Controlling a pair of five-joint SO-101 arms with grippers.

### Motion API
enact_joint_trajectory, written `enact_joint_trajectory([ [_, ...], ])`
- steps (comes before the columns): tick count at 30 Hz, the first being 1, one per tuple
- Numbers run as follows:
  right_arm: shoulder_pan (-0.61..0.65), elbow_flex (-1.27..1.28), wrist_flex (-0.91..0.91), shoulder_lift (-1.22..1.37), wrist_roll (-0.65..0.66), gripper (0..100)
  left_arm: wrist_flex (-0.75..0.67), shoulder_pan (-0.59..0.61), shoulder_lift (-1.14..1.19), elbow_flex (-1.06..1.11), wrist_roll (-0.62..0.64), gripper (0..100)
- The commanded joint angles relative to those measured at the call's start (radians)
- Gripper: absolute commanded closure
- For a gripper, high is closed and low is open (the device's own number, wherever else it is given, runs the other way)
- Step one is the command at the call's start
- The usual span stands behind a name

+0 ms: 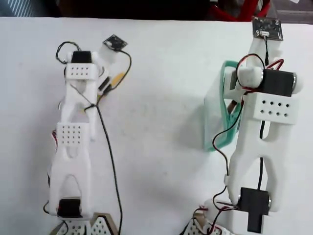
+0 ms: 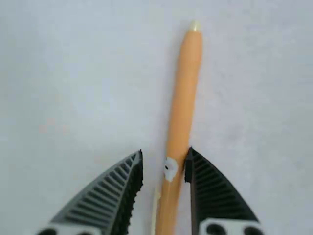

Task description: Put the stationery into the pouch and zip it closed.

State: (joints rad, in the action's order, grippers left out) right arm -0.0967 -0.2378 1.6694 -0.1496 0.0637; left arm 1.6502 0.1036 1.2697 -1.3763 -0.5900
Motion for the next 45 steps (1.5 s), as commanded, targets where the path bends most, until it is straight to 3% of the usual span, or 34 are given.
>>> enact_joint_trajectory([
  [1,-0.004,0.005,-0.002,-0.016,-0.002,97.8,0.098,-0.045,0.077,-0.17,-0.037,88],
  [4,-0.005,0.005,-0.004,-0.015,-0.002,97.8,0.13,-0.074,0.117,-0.21,-0.084,99],
  [13,-0.005,0.005,-0.005,-0.015,-0.002,97.8,0.137,-0.074,-0.005,-0.209,-0.081,98],
  [25,-0.005,0.005,-0.007,-0.015,-0.002,97.8,0.141,-0.159,-0.527,-0.207,0.288,98],
  [31,-0.005,0.005,-0.008,-0.008,0.003,97.8,0.143,-0.343,-0.943,-0.149,0.491,98],
  [37,0.001,0.005,-0.005,-0.01,0.005,97.8,0.13,-0.659,-1.412,0.186,0.517,98],
  [45,0.061,-0.002,0.041,-0.01,0.003,97.4,0.112,-0.776,-1.833,0.425,0.517,98],
])
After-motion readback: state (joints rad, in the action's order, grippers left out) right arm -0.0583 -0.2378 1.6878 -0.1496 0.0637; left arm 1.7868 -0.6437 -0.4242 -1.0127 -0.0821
